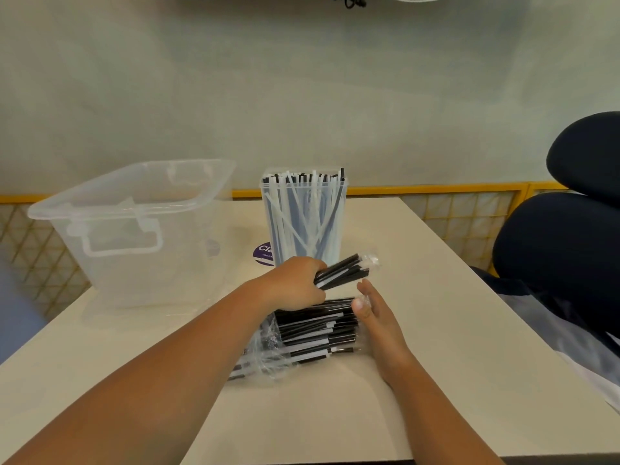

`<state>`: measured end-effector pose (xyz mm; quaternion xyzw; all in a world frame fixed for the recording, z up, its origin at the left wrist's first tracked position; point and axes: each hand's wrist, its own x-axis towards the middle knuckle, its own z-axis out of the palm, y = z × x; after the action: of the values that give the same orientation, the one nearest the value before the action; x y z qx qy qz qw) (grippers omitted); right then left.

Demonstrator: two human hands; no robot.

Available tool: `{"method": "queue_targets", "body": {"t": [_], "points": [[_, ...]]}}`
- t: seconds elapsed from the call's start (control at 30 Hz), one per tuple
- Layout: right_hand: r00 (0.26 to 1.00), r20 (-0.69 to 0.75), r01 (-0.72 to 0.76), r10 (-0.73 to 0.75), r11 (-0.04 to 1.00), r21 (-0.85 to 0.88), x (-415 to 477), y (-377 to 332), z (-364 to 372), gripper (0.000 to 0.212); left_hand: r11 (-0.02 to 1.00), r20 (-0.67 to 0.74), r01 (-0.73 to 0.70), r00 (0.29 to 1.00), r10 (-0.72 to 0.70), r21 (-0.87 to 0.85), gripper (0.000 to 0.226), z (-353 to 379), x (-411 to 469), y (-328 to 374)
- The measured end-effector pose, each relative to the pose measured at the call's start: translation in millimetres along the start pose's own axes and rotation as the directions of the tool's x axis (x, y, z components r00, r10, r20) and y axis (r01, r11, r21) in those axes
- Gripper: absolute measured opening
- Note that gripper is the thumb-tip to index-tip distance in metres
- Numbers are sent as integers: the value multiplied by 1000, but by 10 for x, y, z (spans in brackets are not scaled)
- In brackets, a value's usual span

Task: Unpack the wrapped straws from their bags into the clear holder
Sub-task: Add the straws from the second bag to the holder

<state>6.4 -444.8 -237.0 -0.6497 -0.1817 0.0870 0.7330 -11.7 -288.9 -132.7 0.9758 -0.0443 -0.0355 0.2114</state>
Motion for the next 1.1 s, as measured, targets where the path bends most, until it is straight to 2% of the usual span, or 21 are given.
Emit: {"method": "queue_targets", "body": {"t": [0.07, 0.17, 0.23, 0.37, 0.43, 0.53, 0.67, 0.73, 0.8, 0.87, 0.93, 1.0, 1.03, 1.1], "points": [[1000, -19, -18, 18, 1000, -4, -18, -21, 22, 109, 999, -24, -13, 1000, 12, -49, 27, -53, -4, 66], [998, -58, -33, 33, 999, 7, -23, -24, 32, 57, 988, -63, -71, 996, 63, -139, 30, -145, -17, 200], [994, -109, -32, 29, 999, -29, -12, 1, 20, 42, 966, -104, -124, 989, 103, -228, 28, -231, -35, 313], [991, -130, -28, 23, 999, -38, 7, 24, 28, 35, 889, -281, -229, 952, 120, -397, 7, -462, -92, 500], [991, -127, -44, 37, 998, -47, 6, 10, 33, 34, 837, -380, -285, 919, 100, -467, 12, -560, -112, 540], [983, -181, -46, 29, 995, -89, -12, -61, 29, 38, 705, -515, -370, 857, 7, -606, 13, -662, -135, 541], [955, -274, 43, -115, 966, -256, 4, -409, 52, 38, 569, -584, -438, 806, -95, -696, 16, -768, -170, 461], [957, -237, 114, -167, 969, -221, 69, -789, 97, 34, 546, -581, -435, 805, -121, -716, 15, -792, -175, 415], [961, -154, 204, -228, 966, -157, 148, -1295, 193, 37, 598, -590, -412, 797, -128, -687, 13, -780, -178, 389], [950, -43, 288, -310, 921, -260, 236, -1797, 328, 46, 660, -609, -396, 784, -118, -638, 19, -760, -197, 398], [939, 94, 338, -330, 841, -422, 296, -2174, 489, 44, 712, -618, -386, 781, -86, -586, 43, -747, -215, 431], [929, 225, 367, -292, 794, -484, 335, -2393, 655, 27, 766, -622, -358, 780, -69, -534, 68, -770, -231, 481], [928, 258, 366, -268, 783, -502, 357, -2446, 724, 23, 757, -628, -363, 774, -79, -544, 77, -789, -239, 504], [941, 249, 333, -231, 769, -545, 420, -2461, 802, 26, 671, -617, -392, 777, -124, -629, 91, -836, -259, 538]]}}
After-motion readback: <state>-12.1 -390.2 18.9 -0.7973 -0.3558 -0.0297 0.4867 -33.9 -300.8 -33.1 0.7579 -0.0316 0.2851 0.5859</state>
